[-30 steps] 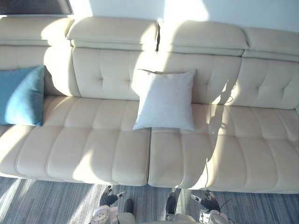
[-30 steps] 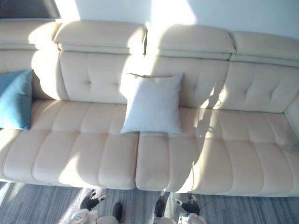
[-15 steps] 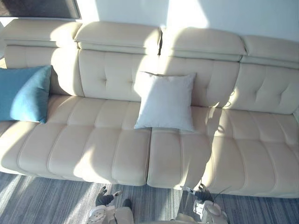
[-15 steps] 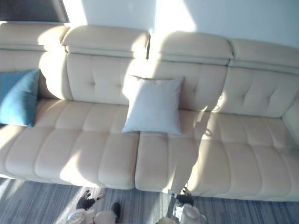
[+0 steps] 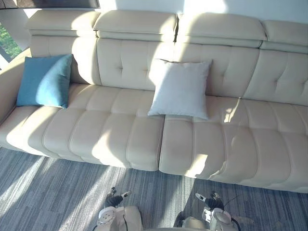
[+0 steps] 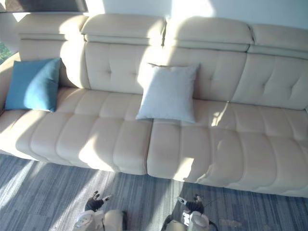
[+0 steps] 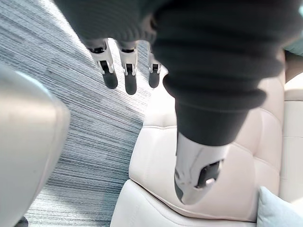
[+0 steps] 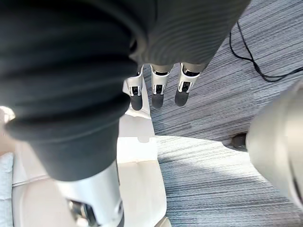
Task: Pick up cushions and gather them together orderly.
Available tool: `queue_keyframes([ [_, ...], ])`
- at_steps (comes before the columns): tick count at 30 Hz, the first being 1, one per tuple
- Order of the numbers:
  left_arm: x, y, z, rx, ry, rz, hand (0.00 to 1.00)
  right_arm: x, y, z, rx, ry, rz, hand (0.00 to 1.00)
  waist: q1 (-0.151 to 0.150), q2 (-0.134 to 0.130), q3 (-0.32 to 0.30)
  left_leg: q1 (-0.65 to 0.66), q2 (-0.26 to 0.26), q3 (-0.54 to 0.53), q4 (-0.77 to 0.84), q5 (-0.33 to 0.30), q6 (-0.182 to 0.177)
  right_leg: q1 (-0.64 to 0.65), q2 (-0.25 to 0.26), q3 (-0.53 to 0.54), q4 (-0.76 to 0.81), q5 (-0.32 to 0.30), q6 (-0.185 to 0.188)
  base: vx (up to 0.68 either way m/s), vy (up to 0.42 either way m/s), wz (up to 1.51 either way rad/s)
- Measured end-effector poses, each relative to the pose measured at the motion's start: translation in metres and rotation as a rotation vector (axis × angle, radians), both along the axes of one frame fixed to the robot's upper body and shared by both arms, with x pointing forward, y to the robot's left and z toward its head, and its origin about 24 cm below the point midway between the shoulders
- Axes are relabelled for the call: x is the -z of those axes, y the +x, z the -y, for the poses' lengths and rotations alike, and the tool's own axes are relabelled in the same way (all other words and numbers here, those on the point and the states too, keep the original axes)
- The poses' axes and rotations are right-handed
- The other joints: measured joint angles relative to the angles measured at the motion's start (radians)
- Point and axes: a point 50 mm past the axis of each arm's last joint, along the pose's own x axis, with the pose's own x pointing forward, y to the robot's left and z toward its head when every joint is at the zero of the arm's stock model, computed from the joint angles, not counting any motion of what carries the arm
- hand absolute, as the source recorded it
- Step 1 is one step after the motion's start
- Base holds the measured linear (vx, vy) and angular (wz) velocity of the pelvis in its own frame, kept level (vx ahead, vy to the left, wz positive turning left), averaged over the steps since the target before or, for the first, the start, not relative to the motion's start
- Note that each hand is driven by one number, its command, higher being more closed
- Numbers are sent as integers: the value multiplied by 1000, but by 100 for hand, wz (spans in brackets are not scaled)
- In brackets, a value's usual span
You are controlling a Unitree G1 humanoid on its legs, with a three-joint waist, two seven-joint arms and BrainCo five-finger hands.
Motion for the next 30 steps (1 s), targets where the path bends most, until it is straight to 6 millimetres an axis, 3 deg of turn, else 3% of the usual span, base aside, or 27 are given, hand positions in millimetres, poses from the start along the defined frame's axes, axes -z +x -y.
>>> queue_keyframes([
  [6,9,-22,-4,7,2,-86,0,7,-17,12,43,-1,-64,0,-21,5,-36,66,-49,38,-75,28,38,71,-5,54,-168,106,30,-18,128,-19],
  [10,11,-26,-5,10,2,-107,0,8,-21,18,75,-3,-79,0,-21,20,-48,83,-62,15,-82,32,41,91,2,82,-224,136,32,43,38,-21],
  [16,11,-23,-3,58,4,-104,0,6,-14,22,75,-7,-62,0,-21,21,-45,108,-58,-2,-96,31,41,90,26,165,-285,190,22,25,-14,-49],
  [19,10,-16,-1,101,14,-100,0,5,-14,27,76,-17,-61,0,-21,20,-42,114,-45,36,-99,8,40,66,44,229,-304,217,18,-35,7,-71],
  [23,5,-2,-4,137,41,-77,0,-3,6,32,59,-39,-9,0,-24,4,12,73,-14,161,-24,-52,37,-44,82,349,-270,261,5,-92,21,-109],
  [24,4,1,-5,143,51,-73,0,-6,15,31,42,-43,10,0,-25,3,26,54,13,214,-11,-57,40,-69,88,292,-279,270,-48,-111,-29,-127],
  [25,3,4,-5,145,53,-65,0,-8,20,32,36,-47,21,0,-28,20,37,43,39,261,-9,-53,43,-91,74,171,-256,242,-121,-76,-40,-99],
  [26,2,6,-5,147,53,-61,0,-9,22,33,34,-50,26,0,-28,22,40,45,53,276,-10,-53,43,-106,62,93,-225,233,-127,-10,-38,-119],
  [28,2,3,-12,145,70,-69,0,-12,30,32,-7,-65,35,0,-19,45,54,91,113,405,-9,-44,28,-111,-6,-360,-62,163,-164,68,-19,-153],
  [30,2,-2,-20,134,86,-82,0,-12,31,31,-37,-74,31,0,-9,23,45,125,109,448,-9,-41,22,-68,-32,-502,-49,147,-177,120,-137,-138],
])
